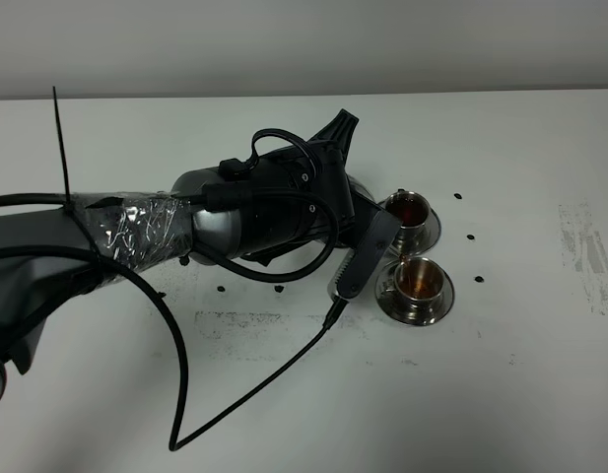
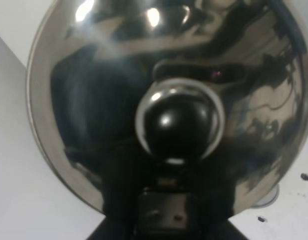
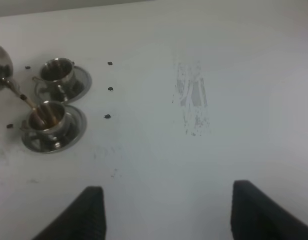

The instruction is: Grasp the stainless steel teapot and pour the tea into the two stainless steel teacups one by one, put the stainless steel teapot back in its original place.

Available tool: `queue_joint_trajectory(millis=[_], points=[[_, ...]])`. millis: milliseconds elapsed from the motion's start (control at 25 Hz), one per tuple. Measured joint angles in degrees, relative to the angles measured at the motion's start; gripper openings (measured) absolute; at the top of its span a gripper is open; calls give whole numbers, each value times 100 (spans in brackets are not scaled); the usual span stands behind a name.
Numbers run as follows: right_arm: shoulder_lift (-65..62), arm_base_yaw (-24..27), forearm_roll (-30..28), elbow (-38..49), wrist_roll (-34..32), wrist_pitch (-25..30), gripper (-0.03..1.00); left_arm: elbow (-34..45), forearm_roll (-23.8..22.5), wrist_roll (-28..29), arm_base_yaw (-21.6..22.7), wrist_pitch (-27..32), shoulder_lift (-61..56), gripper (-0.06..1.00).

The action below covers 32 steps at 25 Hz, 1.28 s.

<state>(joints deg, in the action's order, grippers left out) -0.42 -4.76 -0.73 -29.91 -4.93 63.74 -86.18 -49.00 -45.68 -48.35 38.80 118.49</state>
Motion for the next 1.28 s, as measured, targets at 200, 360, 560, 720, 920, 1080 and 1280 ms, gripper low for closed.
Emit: queue_joint_trajectory(millis=[200,360,560,720,920,1080,1280], points=[[0,0,0,0,0,0,52,0,-39,0,-7,-12,0,19],[0,0,0,0,0,0,52,0,-39,0,-26,-77,0,19],[0,0,0,0,0,0,52,0,-103,-5,-28,-100,0,19],[0,0,0,0,0,0,52,0,-202,-5,-28,-100,0,19],[0,0,0,0,0,0,52,0,-300,-5,-28,-134,0,19],[0,0,0,0,0,0,52,0,-306,-5,-28,-205,0,19],[0,0,0,0,0,0,52,0,-306,-1,-28,-279,0,19]])
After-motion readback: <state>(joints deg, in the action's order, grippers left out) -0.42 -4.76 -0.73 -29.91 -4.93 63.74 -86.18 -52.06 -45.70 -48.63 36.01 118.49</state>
